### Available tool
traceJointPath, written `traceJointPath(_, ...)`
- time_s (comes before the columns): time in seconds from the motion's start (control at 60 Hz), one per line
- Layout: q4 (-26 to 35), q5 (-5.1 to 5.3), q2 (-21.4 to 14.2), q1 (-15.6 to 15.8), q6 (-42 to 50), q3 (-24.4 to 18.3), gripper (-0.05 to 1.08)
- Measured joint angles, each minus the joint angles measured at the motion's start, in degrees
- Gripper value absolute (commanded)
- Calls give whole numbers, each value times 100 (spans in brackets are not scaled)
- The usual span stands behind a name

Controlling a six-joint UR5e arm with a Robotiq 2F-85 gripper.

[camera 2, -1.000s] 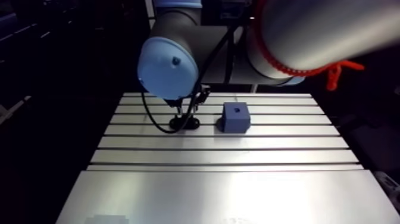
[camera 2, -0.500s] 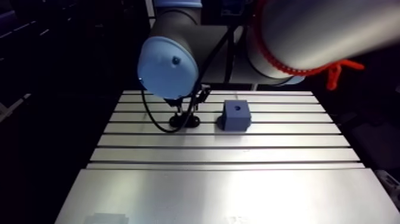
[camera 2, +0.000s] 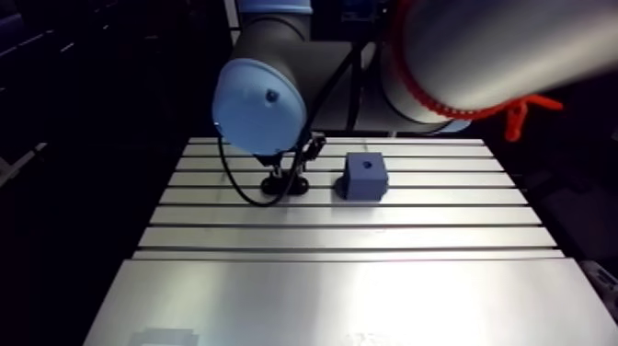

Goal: Pick up the M10 bolt and insert it into the hex recess until seated.

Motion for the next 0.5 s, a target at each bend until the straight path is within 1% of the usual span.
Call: traceJointPath(0.5, 0, 0, 6, -11, -2, 6, 59)
